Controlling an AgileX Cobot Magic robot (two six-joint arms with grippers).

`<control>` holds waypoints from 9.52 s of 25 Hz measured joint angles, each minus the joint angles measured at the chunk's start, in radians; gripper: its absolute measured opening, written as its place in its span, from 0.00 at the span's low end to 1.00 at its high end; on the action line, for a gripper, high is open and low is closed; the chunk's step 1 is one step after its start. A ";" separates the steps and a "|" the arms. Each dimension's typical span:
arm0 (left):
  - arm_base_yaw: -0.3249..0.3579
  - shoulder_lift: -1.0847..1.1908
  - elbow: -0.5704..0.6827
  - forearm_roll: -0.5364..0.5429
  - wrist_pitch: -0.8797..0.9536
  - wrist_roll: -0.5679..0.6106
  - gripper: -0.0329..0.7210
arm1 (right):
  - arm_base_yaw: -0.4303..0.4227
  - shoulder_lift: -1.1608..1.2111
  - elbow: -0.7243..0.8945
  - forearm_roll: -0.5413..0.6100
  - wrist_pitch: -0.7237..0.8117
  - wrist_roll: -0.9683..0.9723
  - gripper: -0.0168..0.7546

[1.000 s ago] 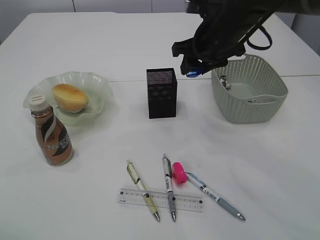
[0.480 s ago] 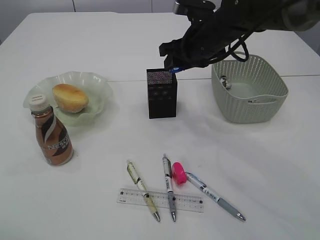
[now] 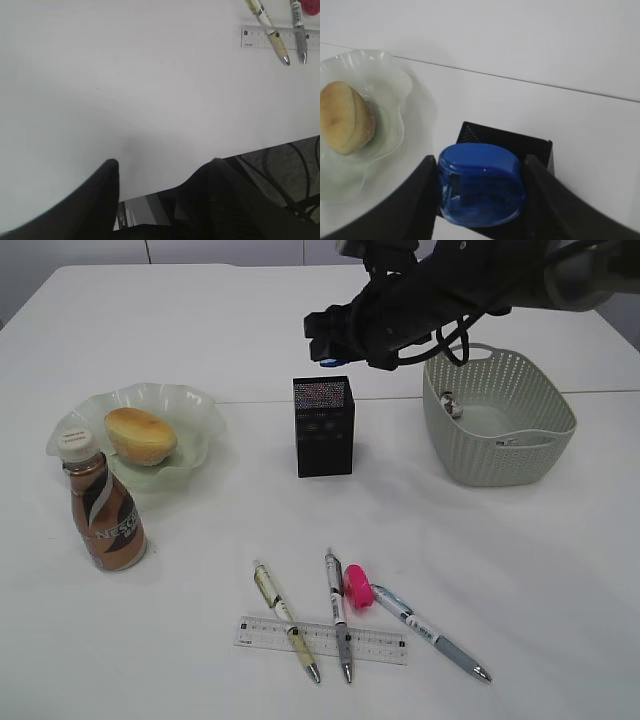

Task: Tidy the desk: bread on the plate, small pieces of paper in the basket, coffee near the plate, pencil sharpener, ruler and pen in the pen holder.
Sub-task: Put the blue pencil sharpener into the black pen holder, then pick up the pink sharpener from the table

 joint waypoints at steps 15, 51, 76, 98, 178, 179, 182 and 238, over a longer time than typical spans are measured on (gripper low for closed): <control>0.000 0.000 0.000 0.000 0.000 0.000 0.59 | 0.009 0.092 -0.088 0.056 0.038 -0.103 0.50; 0.000 0.000 0.000 -0.029 0.000 0.000 0.59 | 0.009 0.108 -0.090 -0.027 0.060 -0.145 0.74; 0.000 0.000 0.000 -0.041 0.000 0.000 0.59 | 0.009 0.049 -0.407 -0.361 0.766 0.310 0.74; 0.000 0.000 0.000 -0.060 0.000 0.000 0.59 | 0.010 -0.385 0.440 -0.242 0.755 0.346 0.74; 0.000 0.000 0.000 -0.074 0.000 0.000 0.54 | 0.152 -0.041 0.320 -0.256 0.545 0.392 0.66; 0.000 0.000 0.000 -0.074 0.000 0.000 0.54 | 0.152 -0.041 0.320 -0.256 0.545 0.392 0.66; 0.000 0.000 0.000 -0.074 0.000 0.000 0.54 | 0.152 -0.041 0.320 -0.256 0.545 0.392 0.66; 0.000 0.000 0.000 -0.074 0.000 0.000 0.54 | 0.171 0.014 0.262 -0.290 0.608 0.394 0.65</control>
